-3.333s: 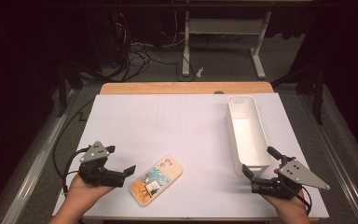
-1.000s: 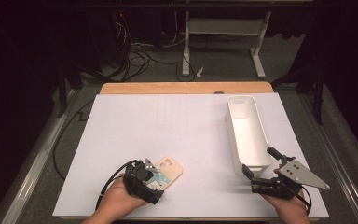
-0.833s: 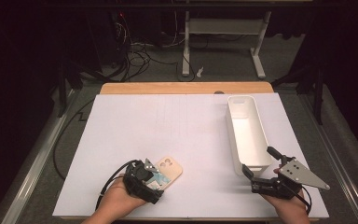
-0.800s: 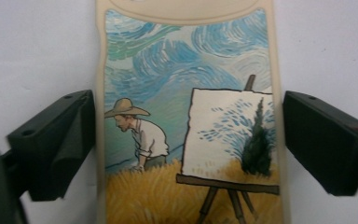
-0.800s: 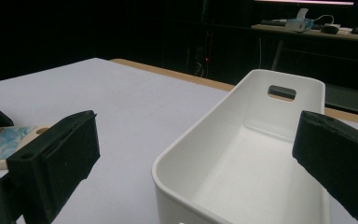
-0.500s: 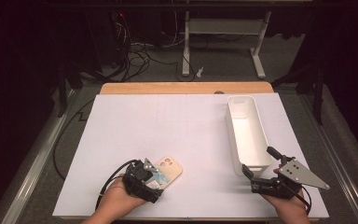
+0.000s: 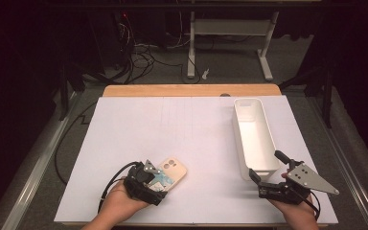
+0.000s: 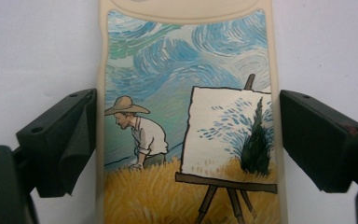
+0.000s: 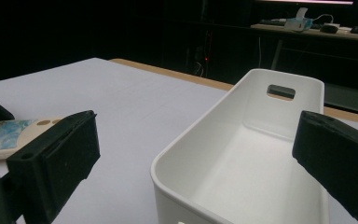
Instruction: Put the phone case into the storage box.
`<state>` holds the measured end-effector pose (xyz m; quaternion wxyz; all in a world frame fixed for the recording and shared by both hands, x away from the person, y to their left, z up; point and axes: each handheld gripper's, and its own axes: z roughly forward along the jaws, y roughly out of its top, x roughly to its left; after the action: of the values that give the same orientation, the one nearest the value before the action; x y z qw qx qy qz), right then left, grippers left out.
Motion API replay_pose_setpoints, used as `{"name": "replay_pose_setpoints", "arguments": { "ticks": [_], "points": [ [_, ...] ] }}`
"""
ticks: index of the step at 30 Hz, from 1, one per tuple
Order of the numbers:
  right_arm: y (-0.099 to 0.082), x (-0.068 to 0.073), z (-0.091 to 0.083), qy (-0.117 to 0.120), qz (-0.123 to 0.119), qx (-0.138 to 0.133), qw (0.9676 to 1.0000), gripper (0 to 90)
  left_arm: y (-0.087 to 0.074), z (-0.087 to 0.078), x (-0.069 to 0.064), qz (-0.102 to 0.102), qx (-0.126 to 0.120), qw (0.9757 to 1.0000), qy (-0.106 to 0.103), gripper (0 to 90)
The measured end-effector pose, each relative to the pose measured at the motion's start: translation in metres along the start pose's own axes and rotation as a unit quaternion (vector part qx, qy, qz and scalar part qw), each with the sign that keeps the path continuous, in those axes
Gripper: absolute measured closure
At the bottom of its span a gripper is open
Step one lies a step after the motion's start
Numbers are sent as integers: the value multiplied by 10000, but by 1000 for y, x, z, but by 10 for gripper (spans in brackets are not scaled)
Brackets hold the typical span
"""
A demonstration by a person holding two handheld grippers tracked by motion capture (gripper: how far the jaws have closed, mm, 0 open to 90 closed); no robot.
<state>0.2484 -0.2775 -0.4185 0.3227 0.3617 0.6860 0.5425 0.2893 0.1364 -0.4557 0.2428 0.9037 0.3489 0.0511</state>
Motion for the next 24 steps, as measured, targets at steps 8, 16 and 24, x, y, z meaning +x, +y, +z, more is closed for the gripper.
{"name": "replay_pose_setpoints", "arguments": {
  "ticks": [8, 16, 24],
  "points": [
    [0, 1, 0, -3, -3, 11, 10000, 8, -2, -5, 5, -31, -335, 9994, -95, 104],
    [0, 1, 0, -3, -5, 8, 10000, 8, -4, -8, 14, -158, -698, 9974, -90, 104],
    [0, 1, 0, 6, -4, 17, 10000, 8, 0, -11, 24, -349, -1134, 9929, -116, 104]
  ]
}}
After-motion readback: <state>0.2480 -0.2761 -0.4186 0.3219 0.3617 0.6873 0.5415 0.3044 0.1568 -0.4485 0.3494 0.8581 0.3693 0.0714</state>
